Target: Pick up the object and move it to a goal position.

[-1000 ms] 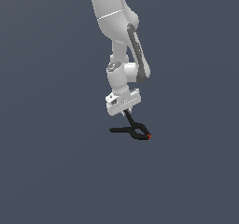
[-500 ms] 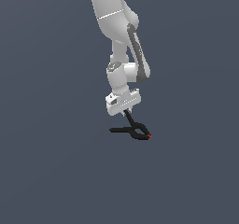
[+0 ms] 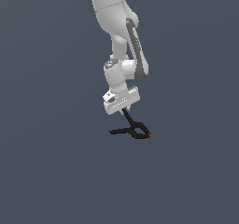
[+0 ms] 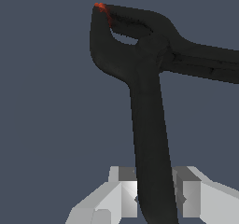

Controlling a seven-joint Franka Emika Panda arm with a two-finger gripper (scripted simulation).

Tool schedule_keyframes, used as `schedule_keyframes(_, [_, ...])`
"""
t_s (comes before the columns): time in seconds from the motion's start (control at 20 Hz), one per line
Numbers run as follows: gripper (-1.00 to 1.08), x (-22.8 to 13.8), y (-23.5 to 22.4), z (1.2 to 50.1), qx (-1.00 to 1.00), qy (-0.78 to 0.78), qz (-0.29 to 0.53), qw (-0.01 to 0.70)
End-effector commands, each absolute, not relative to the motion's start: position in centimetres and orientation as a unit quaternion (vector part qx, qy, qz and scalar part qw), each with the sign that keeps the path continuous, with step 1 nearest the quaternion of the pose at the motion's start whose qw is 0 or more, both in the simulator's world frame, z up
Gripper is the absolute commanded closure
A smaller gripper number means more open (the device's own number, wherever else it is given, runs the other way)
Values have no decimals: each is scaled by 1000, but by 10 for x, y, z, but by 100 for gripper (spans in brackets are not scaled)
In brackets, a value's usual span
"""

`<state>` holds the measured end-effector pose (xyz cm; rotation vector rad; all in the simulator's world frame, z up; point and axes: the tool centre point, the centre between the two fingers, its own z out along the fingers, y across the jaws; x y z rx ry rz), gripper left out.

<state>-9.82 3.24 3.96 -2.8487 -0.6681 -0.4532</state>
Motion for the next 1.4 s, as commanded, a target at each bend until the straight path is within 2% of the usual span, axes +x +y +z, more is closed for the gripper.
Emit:
schedule_keyframes(0.0, [108,-95,26,51,-958,-225,-153,89])
schedule_keyframes(1.35, [108,-43,-87,258,-958,-226,-153,89])
